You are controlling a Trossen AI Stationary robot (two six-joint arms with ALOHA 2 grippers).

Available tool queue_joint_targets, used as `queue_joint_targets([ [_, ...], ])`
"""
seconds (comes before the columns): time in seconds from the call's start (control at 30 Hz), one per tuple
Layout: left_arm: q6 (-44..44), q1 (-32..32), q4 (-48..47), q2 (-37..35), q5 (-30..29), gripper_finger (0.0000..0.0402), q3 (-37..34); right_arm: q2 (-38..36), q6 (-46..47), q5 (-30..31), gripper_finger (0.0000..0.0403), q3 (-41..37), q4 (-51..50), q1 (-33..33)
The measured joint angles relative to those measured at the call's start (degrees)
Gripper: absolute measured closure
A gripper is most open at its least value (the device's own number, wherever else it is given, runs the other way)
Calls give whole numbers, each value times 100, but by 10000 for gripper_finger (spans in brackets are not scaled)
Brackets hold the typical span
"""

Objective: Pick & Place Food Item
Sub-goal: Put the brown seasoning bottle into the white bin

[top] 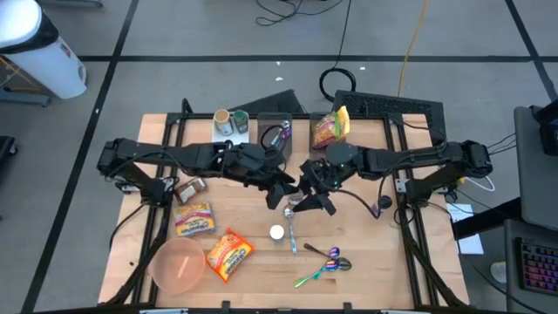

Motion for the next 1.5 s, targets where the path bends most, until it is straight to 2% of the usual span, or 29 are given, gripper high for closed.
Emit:
queue_joint_targets([
  [0.9,-256,-54,-652,-129,519,216,2,-229,-135,-484,216,-5,-365,-377],
  [1.1,-187,-85,-705,-187,375,216,-13,-284,-140,-270,216,31,-147,-453],
  [1.5,240,-39,-463,-329,-6,216,-22,-280,-194,-259,216,19,-142,-497],
])
